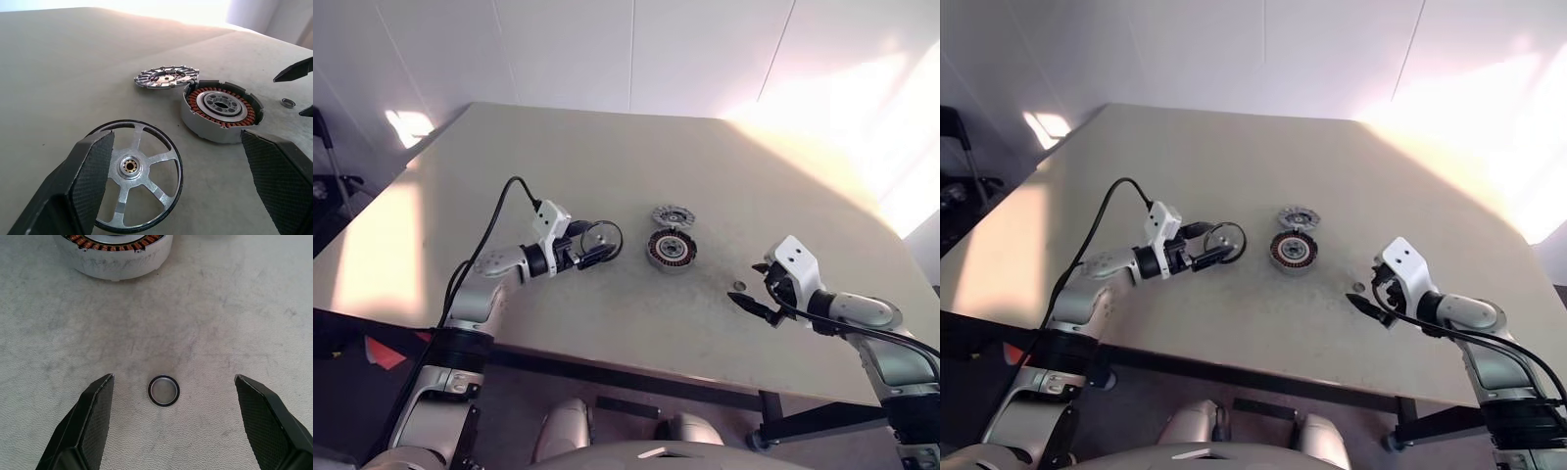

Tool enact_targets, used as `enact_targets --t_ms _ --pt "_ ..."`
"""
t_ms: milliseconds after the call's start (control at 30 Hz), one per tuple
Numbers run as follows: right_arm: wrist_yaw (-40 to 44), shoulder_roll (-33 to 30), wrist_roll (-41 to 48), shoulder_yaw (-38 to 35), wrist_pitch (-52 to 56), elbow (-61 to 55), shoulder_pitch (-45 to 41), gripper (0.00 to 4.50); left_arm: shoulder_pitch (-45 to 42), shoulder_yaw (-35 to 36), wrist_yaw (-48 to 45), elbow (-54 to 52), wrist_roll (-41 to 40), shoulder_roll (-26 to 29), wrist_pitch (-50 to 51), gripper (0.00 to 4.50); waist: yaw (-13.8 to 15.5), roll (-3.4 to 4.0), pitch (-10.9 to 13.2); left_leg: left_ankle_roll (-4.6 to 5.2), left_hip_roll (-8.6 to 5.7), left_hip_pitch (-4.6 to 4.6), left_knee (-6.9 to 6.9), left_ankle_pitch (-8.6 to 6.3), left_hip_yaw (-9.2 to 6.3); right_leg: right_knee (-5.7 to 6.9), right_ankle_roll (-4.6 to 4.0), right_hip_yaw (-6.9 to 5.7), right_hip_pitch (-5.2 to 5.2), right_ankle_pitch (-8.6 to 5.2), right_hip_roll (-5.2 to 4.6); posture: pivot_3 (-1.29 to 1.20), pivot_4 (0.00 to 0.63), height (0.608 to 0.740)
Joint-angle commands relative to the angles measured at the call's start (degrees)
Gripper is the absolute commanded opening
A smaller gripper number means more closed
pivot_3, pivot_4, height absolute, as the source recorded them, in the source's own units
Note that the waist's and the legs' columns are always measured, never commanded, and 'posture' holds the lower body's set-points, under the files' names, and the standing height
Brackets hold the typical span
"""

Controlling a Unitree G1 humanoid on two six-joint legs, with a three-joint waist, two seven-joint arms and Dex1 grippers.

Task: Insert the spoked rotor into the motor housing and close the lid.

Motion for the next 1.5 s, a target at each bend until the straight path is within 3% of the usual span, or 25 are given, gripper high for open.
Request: enact_targets --t_ms 33,67,167,300,333,567,800,1067,1500 --pt "-0.8 0.2 0.8 -1.5 0.3 1.0 -0.9 4.44 -1.6 0.0 0.1 -0.3 0.8 0.5 -1.5 4.35 0.0 0.00 0.0 0.00 0.00 0.00 0.00 0.00 0.00 0.00 0.00 0.00 0.00 0.00 0.00 0.00 0.000 0.740" --pt "-0.8 0.3 0.8 -1.3 0.8 1.6 -1.2 4.44 -1.5 0.0 0.1 -0.4 0.9 0.4 -1.6 4.35 0.0 0.00 0.0 0.01 0.00 -0.02 0.00 0.00 0.00 -0.01 0.00 0.00 -0.01 0.00 0.00 0.00 0.000 0.740" --pt "-1.0 0.3 0.3 -0.6 1.1 3.3 -1.8 3.82 -1.5 0.2 0.3 -0.5 1.2 0.4 -1.8 4.37 0.0 0.00 0.0 0.01 0.00 -0.02 0.00 -0.01 0.00 -0.01 0.00 0.00 -0.01 0.00 0.00 0.00 0.000 0.740" --pt "-1.1 0.0 -0.3 0.0 1.0 4.0 -2.0 2.49 -1.2 0.4 0.6 -0.6 1.4 0.6 -1.9 4.37 0.0 0.00 0.0 0.00 0.00 0.06 0.05 -0.01 -0.01 0.00 0.00 0.00 0.08 0.00 0.00 0.00 0.000 0.740" --pt "-1.1 -0.1 -0.4 0.2 1.0 4.2 -2.1 2.49 -1.1 0.3 0.8 -0.6 1.7 0.7 -2.0 4.37 0.0 0.00 0.0 0.01 0.00 0.07 0.08 -0.01 -0.01 0.00 0.00 0.00 0.10 0.00 0.00 0.00 0.000 0.740" --pt "-1.6 0.2 -0.9 1.1 1.4 4.7 -3.2 0.55 -0.8 0.2 1.1 -0.7 2.1 0.7 -2.3 4.37 0.0 -0.01 0.0 0.01 0.01 0.12 0.27 -0.01 -0.02 0.01 0.07 0.00 0.22 -0.03 -0.01 0.00 0.000 0.740" --pt "-3.6 3.0 0.4 1.7 2.6 -1.5 -8.4 0.56 -1.1 -0.1 1.4 -0.4 2.3 0.4 -2.3 4.37 -0.2 0.01 0.0 0.01 0.04 0.07 0.28 -0.01 -0.02 0.07 0.02 0.00 0.13 0.01 0.00 0.00 0.000 0.740" --pt "-6.2 10.1 -1.0 8.9 6.3 -7.6 -16.6 0.56 -1.0 -0.6 1.9 -0.3 2.8 -0.4 -2.4 4.37 0.0 0.02 0.0 0.01 0.09 -0.10 0.07 -0.02 0.00 0.06 -0.07 -0.08 -0.08 -0.01 0.02 0.00 0.000 0.740" --pt "-8.3 13.6 -4.2 12.5 4.7 2.2 -20.5 0.56 0.8 -0.1 2.8 -1.6 2.8 0.4 -2.7 4.37 -0.2 0.01 0.0 -0.02 0.08 -0.17 0.10 -0.01 0.01 0.09 -0.07 -0.08 -0.15 0.00 0.01 0.00 0.000 0.740"
